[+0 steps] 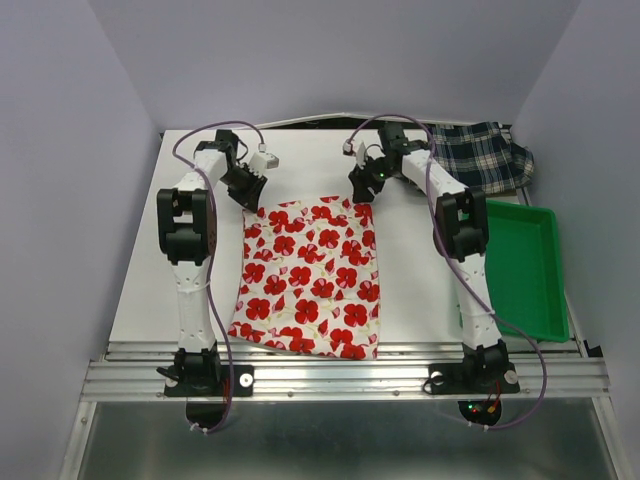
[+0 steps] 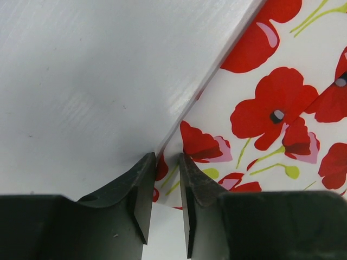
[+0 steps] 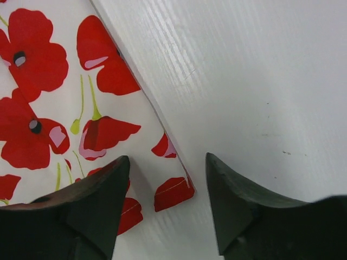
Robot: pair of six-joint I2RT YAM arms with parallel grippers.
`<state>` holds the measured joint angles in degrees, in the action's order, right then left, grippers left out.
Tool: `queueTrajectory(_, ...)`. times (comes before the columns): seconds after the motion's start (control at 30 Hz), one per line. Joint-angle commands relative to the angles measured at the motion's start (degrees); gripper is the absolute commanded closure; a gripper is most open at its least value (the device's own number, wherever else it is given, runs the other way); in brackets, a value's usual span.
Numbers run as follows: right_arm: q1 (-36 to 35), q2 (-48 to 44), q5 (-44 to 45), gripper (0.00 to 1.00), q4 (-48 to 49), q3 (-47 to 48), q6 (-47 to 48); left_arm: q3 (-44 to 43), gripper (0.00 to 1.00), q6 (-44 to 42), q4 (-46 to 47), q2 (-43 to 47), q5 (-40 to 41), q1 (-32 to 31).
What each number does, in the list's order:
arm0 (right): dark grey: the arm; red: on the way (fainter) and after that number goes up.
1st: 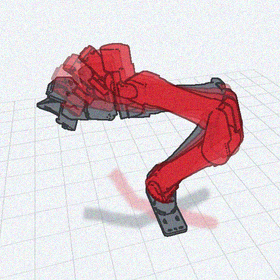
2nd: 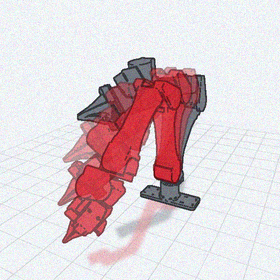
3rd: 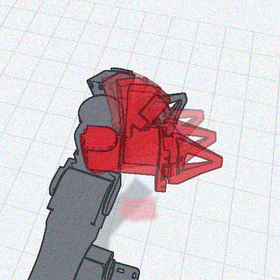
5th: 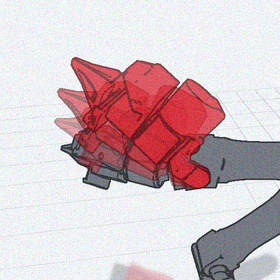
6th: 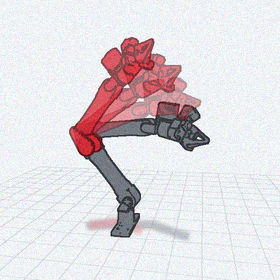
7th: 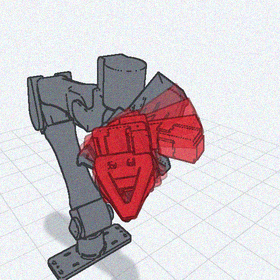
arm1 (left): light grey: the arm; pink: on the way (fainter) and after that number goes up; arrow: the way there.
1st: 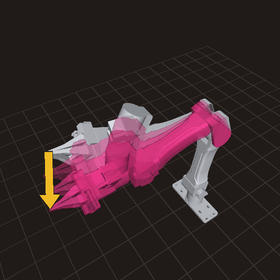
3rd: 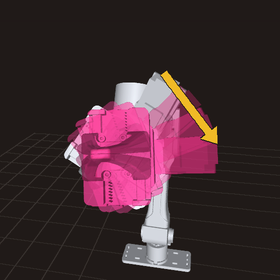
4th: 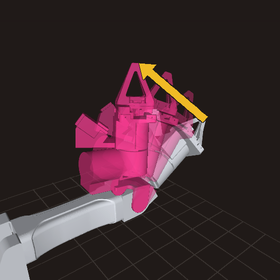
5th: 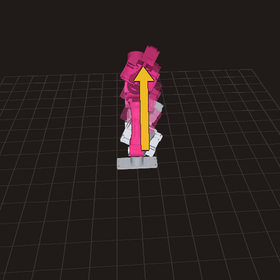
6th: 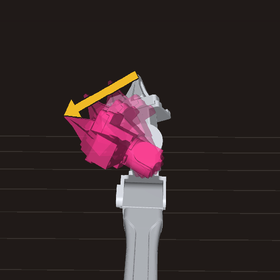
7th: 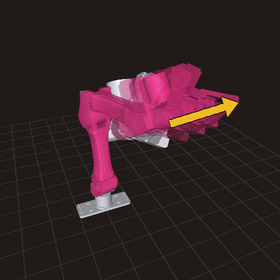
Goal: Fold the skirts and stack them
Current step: Fold the skirt
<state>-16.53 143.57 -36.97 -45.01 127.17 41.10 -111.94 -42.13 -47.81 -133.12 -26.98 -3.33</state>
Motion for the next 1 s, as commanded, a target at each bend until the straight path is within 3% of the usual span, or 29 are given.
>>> queueTrajectory(0.0,-0.16,0.57,0.32,0.31,0.45,4.22,-1.55,0.06,0.69,-0.32,-1.58,-0.56,-0.09,0.17)
queueTrajectory(0.33,-0.16,4.26,7.62,0.37,0.81,2.03,5.73,-0.21,0.72,0.03,-1.49,-0.91,-0.61,0.17)
queueTrajectory(0.43,-0.16,4.09,6.74,0.56,-0.94,1.59,7.41,-0.73,0.77,0.12,-1.67,-1.09,-0.62,0.17)
queueTrajectory(0.47,-0.16,3.83,5.87,0.74,-1.21,1.41,7.5,-0.74,0.8,0.2,-1.76,-1.0,-0.7,0.17)
queueTrajectory(0.53,-0.16,3.13,5.59,0.97,-1.13,0.97,6.72,-0.91,0.85,0.38,-1.67,-0.91,-1.05,0.17)
queueTrajectory(0.67,-0.16,0.58,8.22,0.99,6.92,0.53,0.67,-2.23,1.0,2.4,0.52,0.31,-1.5,0.26)
queueTrajectory(0.97,0.45,-0.74,21.22,0.99,21.43,9.06,-6.29,-18.92,1.0,7.24,5.71,-0.21,3.34,2.1)
